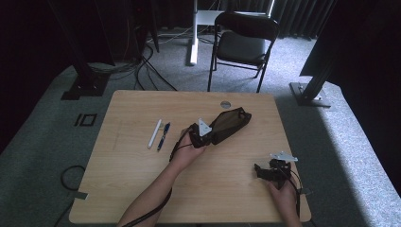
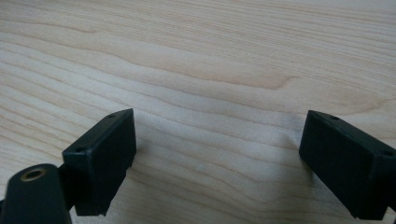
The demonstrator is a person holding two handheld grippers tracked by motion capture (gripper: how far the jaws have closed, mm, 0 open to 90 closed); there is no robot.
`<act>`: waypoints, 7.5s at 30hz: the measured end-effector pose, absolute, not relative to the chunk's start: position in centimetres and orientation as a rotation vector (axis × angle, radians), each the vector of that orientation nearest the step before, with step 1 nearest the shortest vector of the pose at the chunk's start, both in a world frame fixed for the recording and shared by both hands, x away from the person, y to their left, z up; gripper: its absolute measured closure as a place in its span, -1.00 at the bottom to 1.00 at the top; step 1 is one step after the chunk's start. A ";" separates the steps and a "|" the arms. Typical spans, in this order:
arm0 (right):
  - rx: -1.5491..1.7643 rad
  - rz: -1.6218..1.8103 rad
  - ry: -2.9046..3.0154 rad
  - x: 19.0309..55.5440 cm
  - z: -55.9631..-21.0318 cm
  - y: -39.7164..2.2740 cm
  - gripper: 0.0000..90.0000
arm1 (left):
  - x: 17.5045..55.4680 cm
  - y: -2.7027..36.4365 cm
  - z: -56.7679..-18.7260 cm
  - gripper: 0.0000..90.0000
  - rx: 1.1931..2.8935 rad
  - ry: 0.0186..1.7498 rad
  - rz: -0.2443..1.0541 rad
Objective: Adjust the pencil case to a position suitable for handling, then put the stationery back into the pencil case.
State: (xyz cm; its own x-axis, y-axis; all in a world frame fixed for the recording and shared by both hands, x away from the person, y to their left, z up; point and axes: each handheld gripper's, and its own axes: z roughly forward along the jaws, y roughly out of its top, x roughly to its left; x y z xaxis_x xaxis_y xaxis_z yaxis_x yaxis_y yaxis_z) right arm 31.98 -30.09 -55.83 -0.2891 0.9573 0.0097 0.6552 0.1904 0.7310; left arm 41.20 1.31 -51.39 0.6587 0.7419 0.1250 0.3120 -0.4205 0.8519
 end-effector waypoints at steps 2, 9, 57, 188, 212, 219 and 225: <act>1.505 0.886 2.018 32.0 -55.8 -30.1 -0.76 | 40.9 1.4 -51.4 0.66 2.011 0.825 0.624; 1.505 0.886 2.018 32.0 -55.8 -30.1 -0.77 | 39.5 2.2 -51.6 0.66 2.000 0.847 0.637; 1.502 0.886 2.019 32.0 -55.8 -30.1 -0.76 | 28.4 7.0 -51.9 0.66 1.962 0.899 0.634; 1.507 0.883 2.015 32.0 -55.8 -30.1 -0.76 | 41.0 22.6 -53.8 -0.21 1.917 1.270 0.727; 1.507 0.883 2.015 32.0 -55.8 -30.1 -0.76 | 44.7 20.8 -54.2 0.43 1.983 1.409 0.621; 1.507 0.883 2.015 32.0 -55.8 -30.1 -0.76 | 44.7 21.2 -54.3 0.76 1.937 1.452 0.647; 1.507 0.883 2.015 32.0 -55.8 -30.1 -0.76 | 44.2 22.1 -53.3 0.76 1.890 1.470 0.682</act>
State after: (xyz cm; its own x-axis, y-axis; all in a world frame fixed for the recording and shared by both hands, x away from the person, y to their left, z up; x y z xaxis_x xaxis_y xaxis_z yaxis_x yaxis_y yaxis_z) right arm 31.99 -30.12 -55.84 -0.2860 0.9582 0.0080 0.6553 0.1895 0.7312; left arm 44.25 22.12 -53.34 0.2393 0.9708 0.0153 0.6383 -0.1692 0.7510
